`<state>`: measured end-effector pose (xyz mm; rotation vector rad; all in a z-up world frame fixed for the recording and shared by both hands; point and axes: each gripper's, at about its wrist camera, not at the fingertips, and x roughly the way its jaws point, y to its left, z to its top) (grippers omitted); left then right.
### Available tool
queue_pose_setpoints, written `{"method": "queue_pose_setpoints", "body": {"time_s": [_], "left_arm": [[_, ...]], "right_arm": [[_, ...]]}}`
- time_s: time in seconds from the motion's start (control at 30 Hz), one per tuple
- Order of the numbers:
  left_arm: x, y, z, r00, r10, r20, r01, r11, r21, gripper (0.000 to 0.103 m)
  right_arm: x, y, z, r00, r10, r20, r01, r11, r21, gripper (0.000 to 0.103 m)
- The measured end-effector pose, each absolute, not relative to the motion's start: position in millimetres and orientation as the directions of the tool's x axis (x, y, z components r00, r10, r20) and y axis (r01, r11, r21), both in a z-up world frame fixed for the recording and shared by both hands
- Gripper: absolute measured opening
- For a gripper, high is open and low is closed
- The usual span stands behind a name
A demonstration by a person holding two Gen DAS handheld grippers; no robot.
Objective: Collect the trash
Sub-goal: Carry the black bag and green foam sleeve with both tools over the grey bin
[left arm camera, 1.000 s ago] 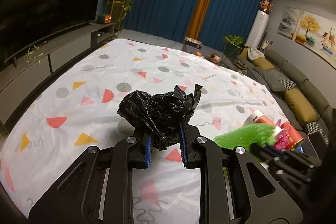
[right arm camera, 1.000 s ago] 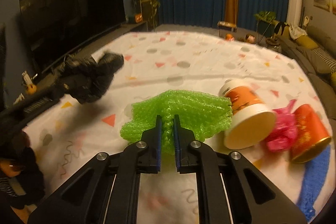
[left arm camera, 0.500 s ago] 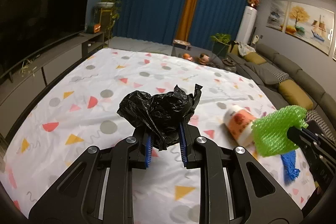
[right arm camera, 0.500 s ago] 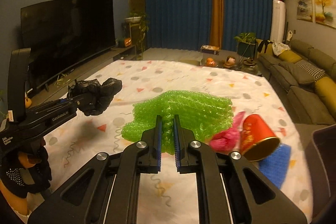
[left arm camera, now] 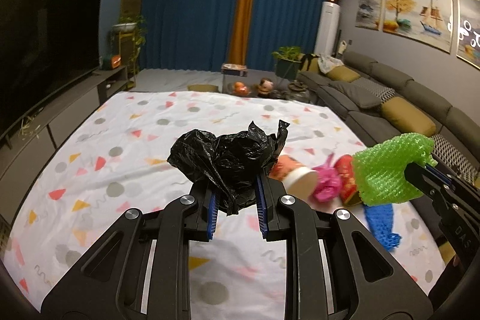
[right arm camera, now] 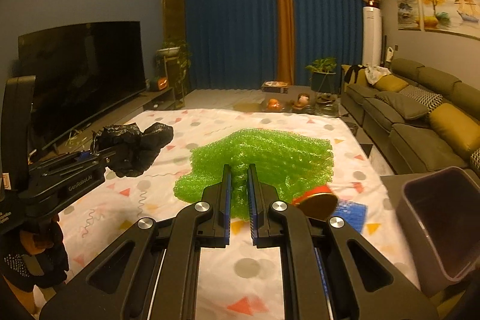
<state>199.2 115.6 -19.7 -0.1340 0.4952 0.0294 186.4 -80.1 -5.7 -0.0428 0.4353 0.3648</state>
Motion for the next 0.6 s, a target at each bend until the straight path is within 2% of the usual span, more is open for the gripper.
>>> {"method": "queue_pose_setpoints", "body": {"time_s": [0.6], "left_arm": [[212,14,-13,0.875,-0.112,-0.471,0.089,0.993,-0.072,0.02]], "right_arm": [[177,-172,-1,0.896,0.224,-0.384,-0.212,0.975,0.073,0.011]]}}
